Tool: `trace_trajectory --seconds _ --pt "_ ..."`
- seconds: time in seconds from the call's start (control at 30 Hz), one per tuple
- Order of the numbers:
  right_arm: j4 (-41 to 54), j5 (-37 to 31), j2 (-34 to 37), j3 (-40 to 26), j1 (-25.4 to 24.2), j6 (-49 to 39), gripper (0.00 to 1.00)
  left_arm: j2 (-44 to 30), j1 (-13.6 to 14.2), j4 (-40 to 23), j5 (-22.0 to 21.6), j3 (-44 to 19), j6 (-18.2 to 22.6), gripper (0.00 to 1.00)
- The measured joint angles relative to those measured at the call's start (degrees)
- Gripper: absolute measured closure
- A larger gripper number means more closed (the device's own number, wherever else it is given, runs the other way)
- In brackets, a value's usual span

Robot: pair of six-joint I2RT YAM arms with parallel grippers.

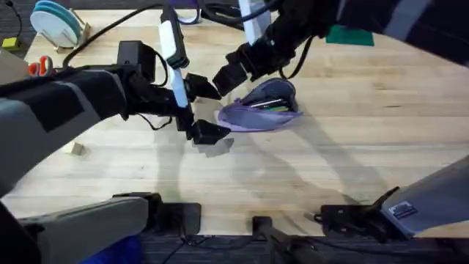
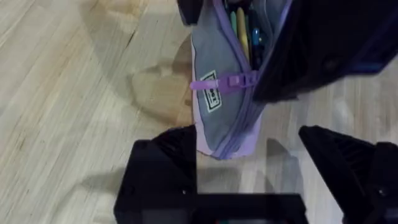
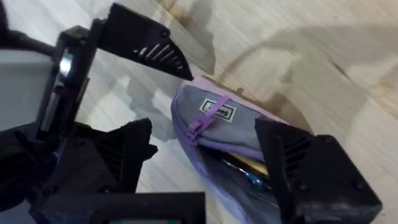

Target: Unzip the bag, pick up the pens from the table one at a time and place them inside, then zip the bag closed.

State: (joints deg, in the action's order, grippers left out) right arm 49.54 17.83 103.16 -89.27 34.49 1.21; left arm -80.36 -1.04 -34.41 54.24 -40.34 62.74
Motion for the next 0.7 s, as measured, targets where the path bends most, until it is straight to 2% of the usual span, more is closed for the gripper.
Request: trace_trajectory --seconds 0.33,0.7 --pt "1.5 0.0 3.2 0.0 0.6 0.0 0.020 0.0 0.0 0.0 0.0 0.0 0.0 0.007" --pt "1.9 0.0 3.5 0.0 0.6 0.0 0.059 0.0 0.0 0.0 0.0 0.0 0.0 0.007"
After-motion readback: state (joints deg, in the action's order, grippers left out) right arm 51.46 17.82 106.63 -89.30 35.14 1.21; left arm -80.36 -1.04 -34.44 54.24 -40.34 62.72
